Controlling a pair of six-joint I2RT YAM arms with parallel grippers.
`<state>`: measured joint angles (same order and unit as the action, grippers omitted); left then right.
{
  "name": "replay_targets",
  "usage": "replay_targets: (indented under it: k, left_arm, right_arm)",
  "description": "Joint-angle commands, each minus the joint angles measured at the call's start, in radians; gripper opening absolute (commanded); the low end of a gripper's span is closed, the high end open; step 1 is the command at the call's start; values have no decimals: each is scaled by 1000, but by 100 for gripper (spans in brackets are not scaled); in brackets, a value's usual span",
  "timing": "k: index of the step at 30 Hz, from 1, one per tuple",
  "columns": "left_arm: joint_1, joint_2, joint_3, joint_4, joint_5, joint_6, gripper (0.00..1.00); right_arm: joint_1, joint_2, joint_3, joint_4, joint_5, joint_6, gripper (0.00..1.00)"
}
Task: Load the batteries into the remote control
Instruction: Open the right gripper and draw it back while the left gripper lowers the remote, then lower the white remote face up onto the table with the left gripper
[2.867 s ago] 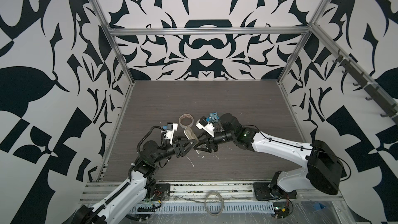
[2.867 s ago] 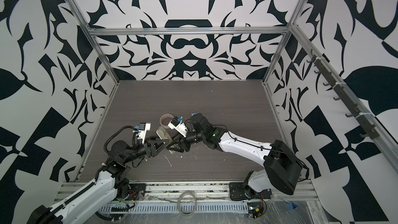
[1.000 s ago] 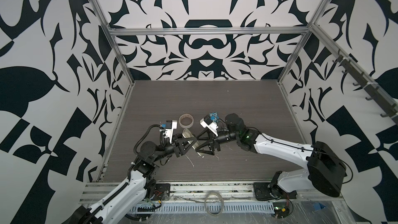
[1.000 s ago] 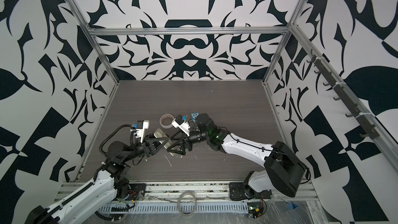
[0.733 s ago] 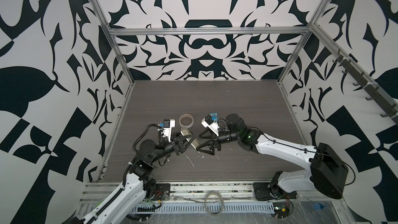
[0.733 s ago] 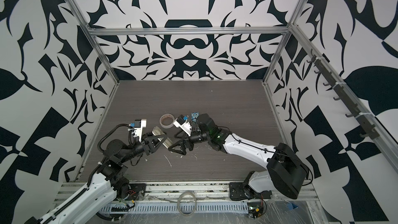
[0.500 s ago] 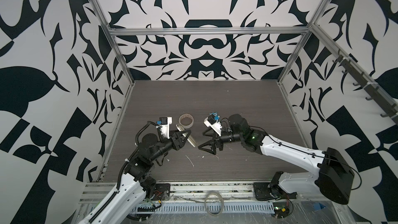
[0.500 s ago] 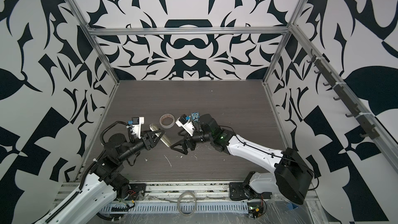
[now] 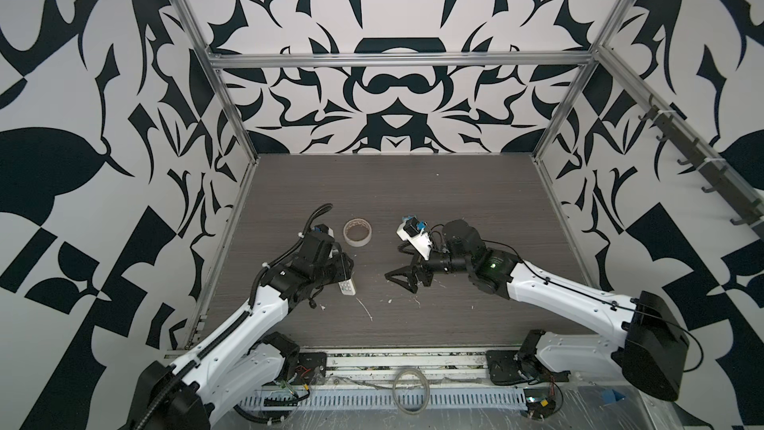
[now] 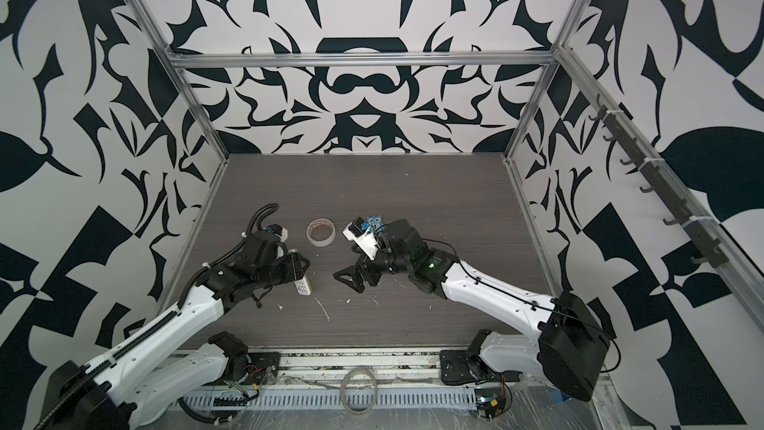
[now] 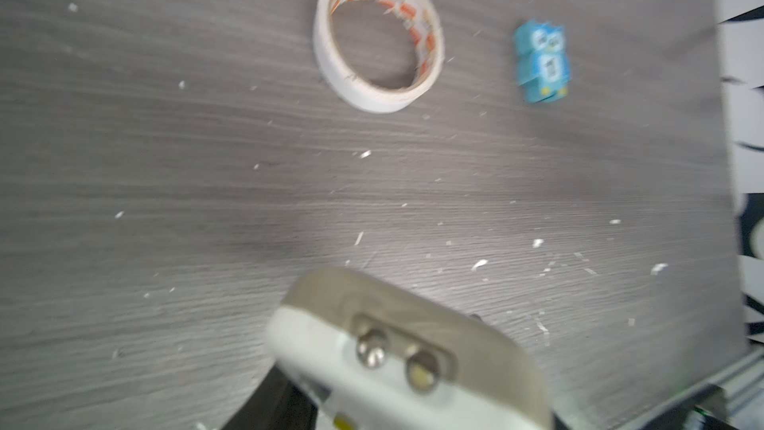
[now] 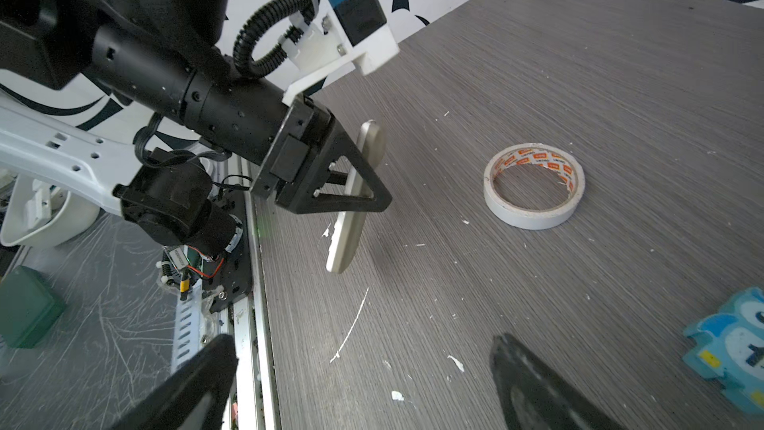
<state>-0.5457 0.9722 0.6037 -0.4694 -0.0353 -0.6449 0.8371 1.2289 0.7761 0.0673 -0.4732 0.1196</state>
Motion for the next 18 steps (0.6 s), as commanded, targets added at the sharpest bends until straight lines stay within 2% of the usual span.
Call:
replay_targets:
  k: [1, 18]
  left_arm:
    - [-3, 66, 39, -89, -38, 11, 0]
    - [-59, 371, 137, -66, -116, 2, 1]
  right_arm:
    - [-4, -31, 0, -3, 34, -31, 100]
    - [-7, -32, -11, -19, 64, -37, 99]
